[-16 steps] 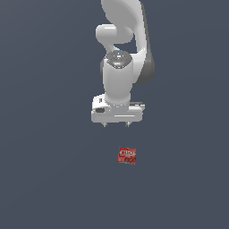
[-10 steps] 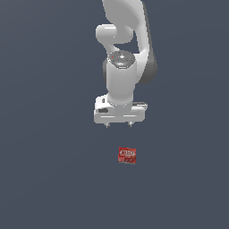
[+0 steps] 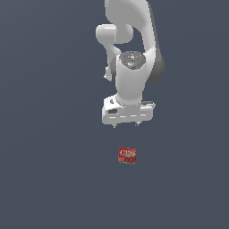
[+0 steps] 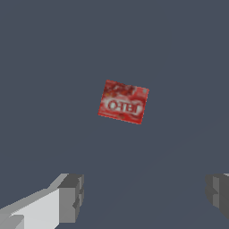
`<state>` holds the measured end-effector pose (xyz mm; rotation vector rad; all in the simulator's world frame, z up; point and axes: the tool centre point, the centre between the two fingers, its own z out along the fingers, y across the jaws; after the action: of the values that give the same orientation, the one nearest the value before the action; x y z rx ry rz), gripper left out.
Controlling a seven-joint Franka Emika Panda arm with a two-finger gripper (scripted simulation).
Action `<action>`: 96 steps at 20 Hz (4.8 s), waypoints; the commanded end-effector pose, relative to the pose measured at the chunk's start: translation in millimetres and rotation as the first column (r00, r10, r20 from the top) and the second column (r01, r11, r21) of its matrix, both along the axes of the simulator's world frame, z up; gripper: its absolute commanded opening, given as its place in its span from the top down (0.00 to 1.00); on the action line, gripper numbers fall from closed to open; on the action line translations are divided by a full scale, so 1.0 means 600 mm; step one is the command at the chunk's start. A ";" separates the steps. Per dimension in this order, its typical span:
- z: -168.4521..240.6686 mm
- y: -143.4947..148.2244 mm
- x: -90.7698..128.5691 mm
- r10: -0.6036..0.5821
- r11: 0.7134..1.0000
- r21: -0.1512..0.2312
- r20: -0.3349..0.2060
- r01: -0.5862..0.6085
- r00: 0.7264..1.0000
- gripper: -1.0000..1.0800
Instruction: Pick up the object and move it to a goal position.
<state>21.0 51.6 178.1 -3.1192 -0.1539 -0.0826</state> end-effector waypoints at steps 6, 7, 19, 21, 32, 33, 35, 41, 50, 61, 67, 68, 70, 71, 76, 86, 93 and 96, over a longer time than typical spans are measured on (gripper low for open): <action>-0.007 0.001 0.007 0.056 0.998 -0.006 -0.002 -0.056 0.998 0.04; -0.009 0.001 0.008 0.070 0.998 -0.007 -0.003 -0.070 0.998 0.04; -0.043 0.009 0.038 0.334 0.942 -0.028 -0.018 -0.334 0.942 0.04; -0.051 0.010 0.044 0.389 0.921 -0.031 -0.021 -0.389 0.921 0.04; -0.095 0.017 0.076 0.657 0.752 -0.036 -0.040 -0.659 0.753 0.04; -0.099 0.018 0.079 0.679 0.732 -0.036 -0.042 -0.680 0.733 0.04; -0.107 0.019 0.084 0.719 0.692 -0.035 -0.044 -0.721 0.693 0.04; -0.132 0.021 0.100 0.826 0.561 -0.031 -0.050 -0.827 0.562 0.04; -0.167 0.021 0.119 0.931 0.360 -0.024 -0.053 -0.933 0.360 0.04; -0.187 0.021 0.130 0.970 0.235 -0.020 -0.052 -0.972 0.236 0.04; -0.190 0.020 0.130 0.971 0.234 -0.020 -0.052 -0.972 0.235 0.04; -0.194 0.020 0.130 0.971 0.234 -0.020 -0.052 -0.972 0.235 0.04; -0.204 0.020 0.130 0.971 0.233 -0.020 -0.052 -0.972 0.234 0.04; -0.212 0.021 0.129 0.971 0.232 -0.020 -0.052 -0.972 0.233 0.04; -0.257 0.020 0.128 0.972 0.230 -0.020 -0.052 -0.973 0.231 0.04; -0.271 0.021 0.130 0.972 0.229 -0.020 -0.052 -0.973 0.230 1.00; -0.271 0.021 0.130 0.972 0.229 -0.020 -0.052 -0.973 0.230 1.00; -0.269 0.018 0.131 0.972 0.229 -0.020 -0.052 -0.973 0.230 1.00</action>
<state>99.1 63.8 15.5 -2.3637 -2.0692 0.0010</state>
